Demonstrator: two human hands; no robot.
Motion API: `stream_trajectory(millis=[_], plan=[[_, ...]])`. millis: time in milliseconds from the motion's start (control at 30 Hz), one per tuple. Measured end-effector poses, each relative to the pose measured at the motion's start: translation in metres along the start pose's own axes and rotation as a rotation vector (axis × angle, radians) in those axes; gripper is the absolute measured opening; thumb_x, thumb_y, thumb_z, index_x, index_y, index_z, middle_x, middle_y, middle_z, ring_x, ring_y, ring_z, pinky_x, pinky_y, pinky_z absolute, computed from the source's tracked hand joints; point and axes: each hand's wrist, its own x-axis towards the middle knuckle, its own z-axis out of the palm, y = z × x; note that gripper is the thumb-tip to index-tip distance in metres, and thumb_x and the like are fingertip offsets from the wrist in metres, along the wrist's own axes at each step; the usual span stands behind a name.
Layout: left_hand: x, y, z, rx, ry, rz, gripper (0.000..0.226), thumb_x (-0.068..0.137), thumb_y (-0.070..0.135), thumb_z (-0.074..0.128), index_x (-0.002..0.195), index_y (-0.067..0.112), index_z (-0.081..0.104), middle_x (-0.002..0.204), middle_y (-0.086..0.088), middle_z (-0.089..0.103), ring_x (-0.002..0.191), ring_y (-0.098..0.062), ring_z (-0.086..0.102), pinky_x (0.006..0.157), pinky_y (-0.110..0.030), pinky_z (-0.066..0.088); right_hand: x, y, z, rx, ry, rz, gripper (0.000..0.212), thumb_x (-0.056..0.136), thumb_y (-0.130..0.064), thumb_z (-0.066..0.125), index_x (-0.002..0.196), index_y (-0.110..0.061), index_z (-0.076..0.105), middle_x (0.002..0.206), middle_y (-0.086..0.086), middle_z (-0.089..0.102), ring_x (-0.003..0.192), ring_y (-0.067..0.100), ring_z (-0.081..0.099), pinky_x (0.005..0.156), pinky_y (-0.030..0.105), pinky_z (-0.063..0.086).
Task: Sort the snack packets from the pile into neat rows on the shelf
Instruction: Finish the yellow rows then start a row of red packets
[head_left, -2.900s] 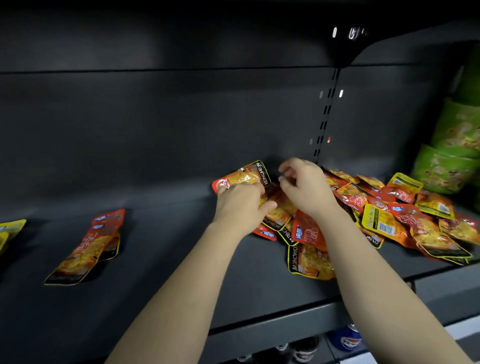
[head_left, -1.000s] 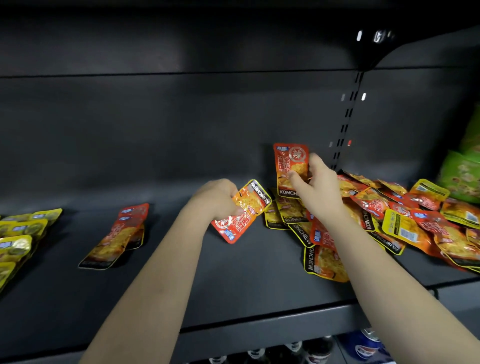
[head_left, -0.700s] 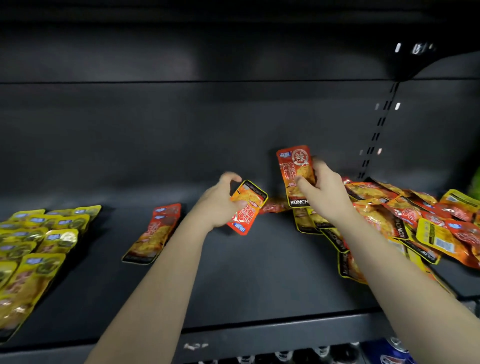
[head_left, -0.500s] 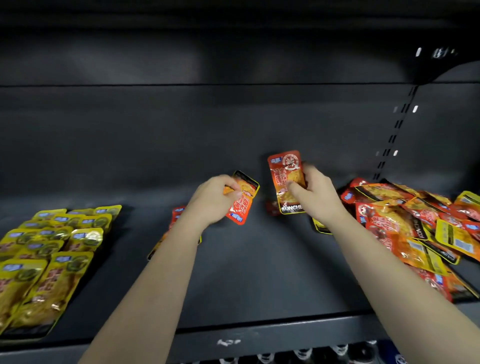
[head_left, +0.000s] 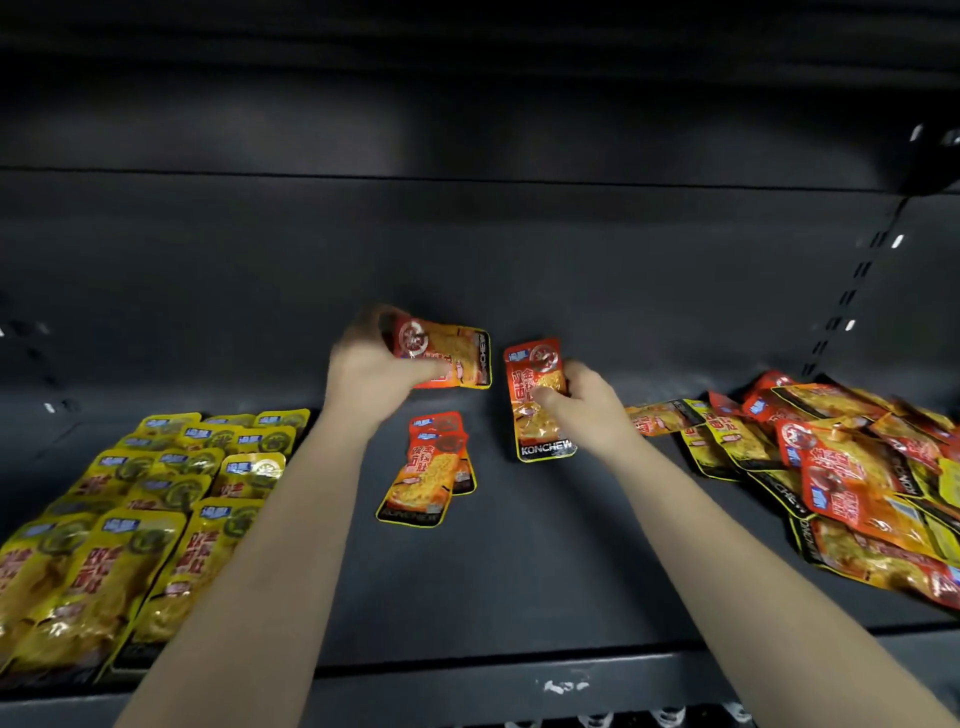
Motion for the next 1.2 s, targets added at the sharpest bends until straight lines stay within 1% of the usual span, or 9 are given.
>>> stream_trajectory(millis=[133, 267, 400, 533, 600, 733, 867, 1033, 1200], plan=[[0.001, -0.007, -0.006, -0.167, 0.021, -0.031, 0.032, 0.064, 0.015, 0.087, 0.084, 0.025, 0.064, 0.085, 0.006, 0.068, 0.081, -0.012, 0.065, 0.074, -0.025, 0.05, -0.007, -0.006, 0.011, 0.082, -0.035, 0.028, 0.009, 0.085, -0.022, 0.061, 0.086, -0.025, 0.052, 0.086, -0.005, 0.063, 0.081, 0.015, 0.062, 0.063, 0.026, 0.046], [0.006, -0.013, -0.012, -0.349, 0.03, -0.097, 0.03, 0.069, 0.008, 0.082, 0.091, 0.021, 0.067, 0.089, 0.003, 0.071, 0.086, -0.014, 0.068, 0.077, -0.028, 0.052, -0.016, -0.012, 0.022, 0.225, -0.126, 0.094, 0.02, 0.082, -0.016, 0.066, 0.1, -0.021, 0.058, 0.098, 0.0, 0.071, 0.089, 0.015, 0.069, 0.084, 0.034, 0.055], [0.01, -0.022, -0.016, -0.356, 0.03, -0.113, 0.016, 0.075, 0.017, 0.08, 0.081, 0.024, 0.066, 0.086, 0.002, 0.07, 0.09, -0.022, 0.068, 0.083, -0.037, 0.053, -0.027, -0.023, 0.034, 0.39, -0.267, 0.148, 0.031, 0.084, -0.009, 0.067, 0.113, -0.013, 0.057, 0.1, 0.004, 0.073, 0.087, 0.016, 0.072, 0.077, 0.03, 0.058], [0.01, -0.032, -0.016, -0.296, 0.014, -0.089, 0.015, 0.076, 0.026, 0.079, 0.087, 0.024, 0.068, 0.086, 0.004, 0.07, 0.089, -0.02, 0.066, 0.081, -0.034, 0.052, -0.037, -0.028, 0.052, 0.386, -0.351, 0.138, 0.035, 0.085, -0.01, 0.069, 0.117, -0.013, 0.055, 0.103, 0.005, 0.072, 0.091, 0.021, 0.071, 0.082, 0.042, 0.058], [0.009, -0.036, -0.016, -0.251, 0.013, -0.065, 0.014, 0.077, 0.028, 0.078, 0.086, 0.025, 0.068, 0.083, 0.005, 0.07, 0.084, -0.018, 0.066, 0.078, -0.034, 0.052, -0.042, -0.03, 0.059, 0.415, -0.368, 0.14, 0.033, 0.086, -0.009, 0.068, 0.117, -0.013, 0.055, 0.102, 0.006, 0.072, 0.089, 0.023, 0.071, 0.077, 0.043, 0.058], [0.005, -0.047, -0.018, -0.135, -0.006, -0.024, 0.016, 0.077, 0.027, 0.078, 0.08, 0.031, 0.064, 0.085, 0.003, 0.072, 0.083, -0.022, 0.07, 0.081, -0.045, 0.056, -0.053, -0.037, 0.069, 0.514, -0.397, 0.144, 0.024, 0.089, -0.003, 0.064, 0.11, -0.01, 0.056, 0.09, 0.004, 0.068, 0.073, 0.014, 0.068, 0.051, 0.025, 0.053], [0.002, -0.05, -0.02, -0.043, -0.024, 0.03, 0.023, 0.08, 0.024, 0.076, 0.101, 0.017, 0.069, 0.087, -0.002, 0.073, 0.08, -0.021, 0.071, 0.078, -0.045, 0.057, -0.06, -0.037, 0.08, 0.485, -0.377, 0.147, 0.023, 0.089, -0.002, 0.064, 0.11, -0.008, 0.058, 0.095, 0.007, 0.069, 0.076, 0.015, 0.069, 0.054, 0.026, 0.056], [0.001, -0.05, -0.023, 0.01, -0.005, 0.061, 0.027, 0.081, 0.024, 0.075, 0.105, 0.013, 0.069, 0.088, -0.001, 0.071, 0.083, -0.021, 0.069, 0.079, -0.042, 0.056, -0.064, -0.034, 0.087, 0.426, -0.344, 0.176, 0.02, 0.091, -0.008, 0.063, 0.111, -0.005, 0.06, 0.097, 0.009, 0.069, 0.074, 0.016, 0.069, 0.056, 0.026, 0.058], [-0.002, -0.048, -0.021, 0.088, -0.009, 0.077, 0.029, 0.083, 0.028, 0.073, 0.108, 0.014, 0.068, 0.09, 0.0, 0.071, 0.084, -0.018, 0.068, 0.078, -0.035, 0.055, -0.066, -0.032, 0.088, 0.203, -0.261, 0.155, 0.02, 0.082, -0.021, 0.075, 0.094, -0.01, 0.063, 0.077, 0.004, 0.07, 0.047, 0.015, 0.061, 0.046, 0.023, 0.051]])
